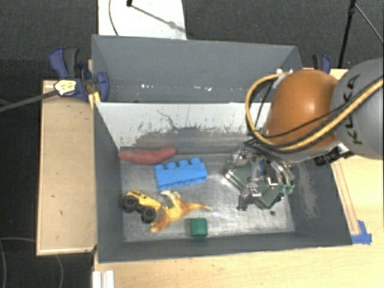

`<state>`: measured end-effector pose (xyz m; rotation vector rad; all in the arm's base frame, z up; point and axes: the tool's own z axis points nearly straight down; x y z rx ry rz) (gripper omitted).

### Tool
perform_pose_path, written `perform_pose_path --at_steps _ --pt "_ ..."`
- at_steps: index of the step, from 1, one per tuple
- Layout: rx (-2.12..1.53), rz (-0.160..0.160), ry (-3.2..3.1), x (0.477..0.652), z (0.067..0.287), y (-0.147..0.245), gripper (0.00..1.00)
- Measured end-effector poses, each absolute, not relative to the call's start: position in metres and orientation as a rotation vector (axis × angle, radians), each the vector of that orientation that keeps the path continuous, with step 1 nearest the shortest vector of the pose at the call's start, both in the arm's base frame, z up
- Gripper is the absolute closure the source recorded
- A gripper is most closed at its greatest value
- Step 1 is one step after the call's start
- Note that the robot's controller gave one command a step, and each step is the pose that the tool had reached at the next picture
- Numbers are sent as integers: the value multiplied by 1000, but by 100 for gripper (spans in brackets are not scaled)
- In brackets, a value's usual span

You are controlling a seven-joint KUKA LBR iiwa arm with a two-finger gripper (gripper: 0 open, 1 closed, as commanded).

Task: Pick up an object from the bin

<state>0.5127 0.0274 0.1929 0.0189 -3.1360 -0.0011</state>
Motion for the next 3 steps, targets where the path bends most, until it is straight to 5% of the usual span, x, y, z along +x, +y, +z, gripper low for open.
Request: perform_pose_path --at_steps 1,3 --pt "18 -1 -3144 514 197 27 0" --pt "-11 -5 -3136 550 159 76 0"
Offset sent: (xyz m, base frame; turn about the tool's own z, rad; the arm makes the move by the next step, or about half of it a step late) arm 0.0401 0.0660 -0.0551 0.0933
